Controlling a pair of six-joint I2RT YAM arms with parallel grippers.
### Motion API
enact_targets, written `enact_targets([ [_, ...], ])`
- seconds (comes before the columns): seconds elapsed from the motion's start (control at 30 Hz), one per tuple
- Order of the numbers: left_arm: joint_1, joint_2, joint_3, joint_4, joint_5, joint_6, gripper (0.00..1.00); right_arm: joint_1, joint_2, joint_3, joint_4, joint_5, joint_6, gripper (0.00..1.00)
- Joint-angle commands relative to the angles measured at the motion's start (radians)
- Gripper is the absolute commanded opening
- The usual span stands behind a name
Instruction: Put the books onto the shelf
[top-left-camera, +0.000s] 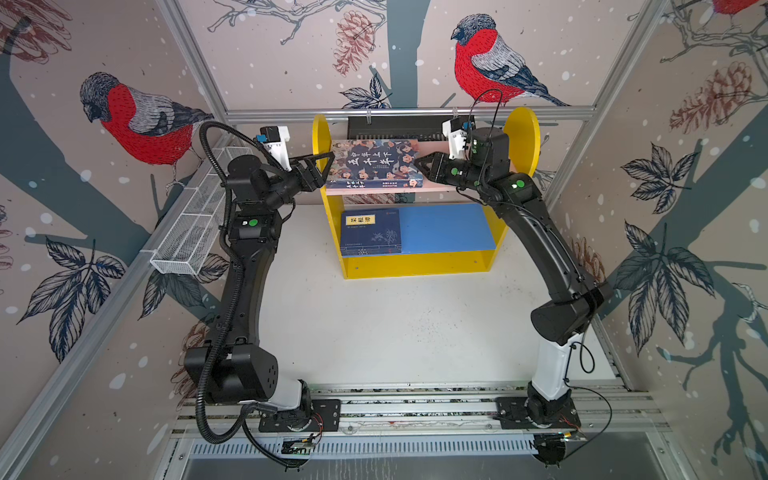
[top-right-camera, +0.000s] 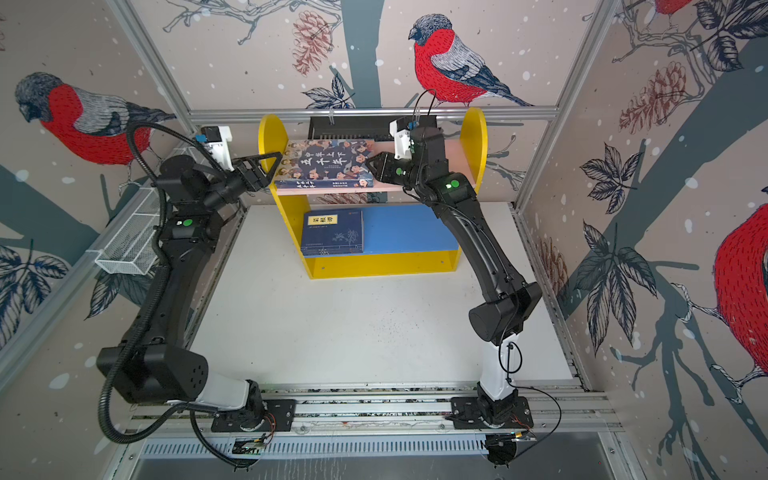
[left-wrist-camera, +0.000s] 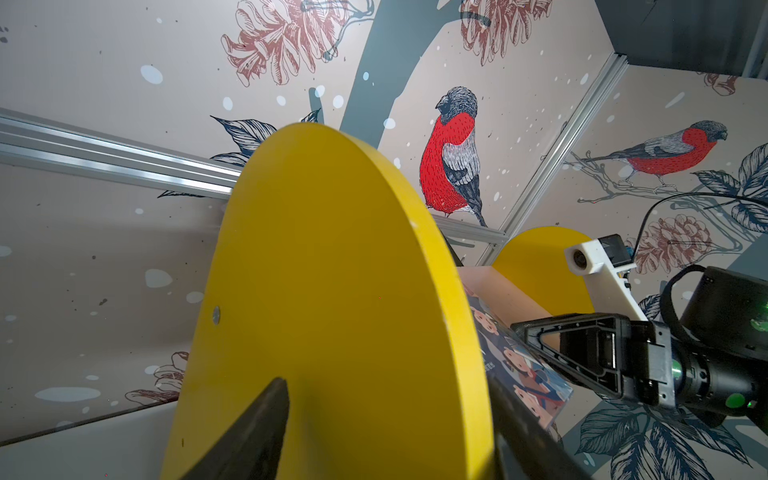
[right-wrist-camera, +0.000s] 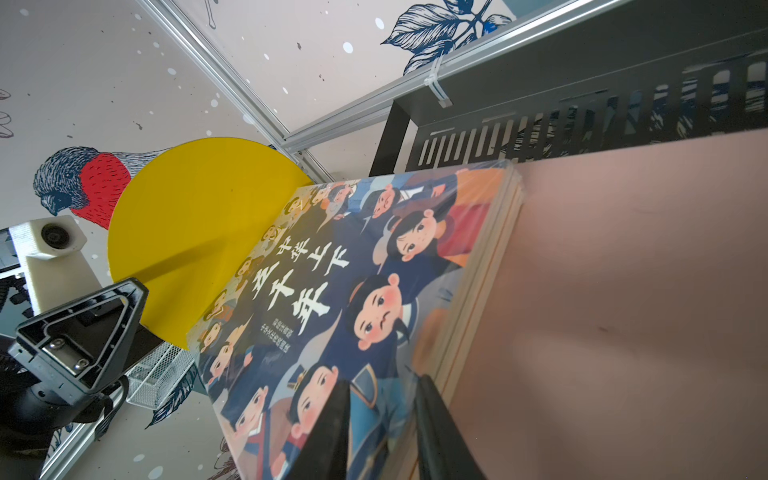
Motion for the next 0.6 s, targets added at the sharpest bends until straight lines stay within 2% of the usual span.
enact_targets([
  [0.0,0.001,-0.007,-0.005,0.057,0.010,-0.004,0.73,0.012,0.001,-0.002,-0.024,-0.101,0.013,0.25],
  [0.37,0.002,-0.018,-0.013,0.058,0.013,-0.004,0.73,-0.006,0.022,0.011,-0.047,-0.125,0.013,0.03],
  [0.57,0.001,-0.018,-0.013,0.058,0.013,-0.006,0.73,-0.016,0.038,0.042,-0.088,-0.123,-0.001,0.01],
])
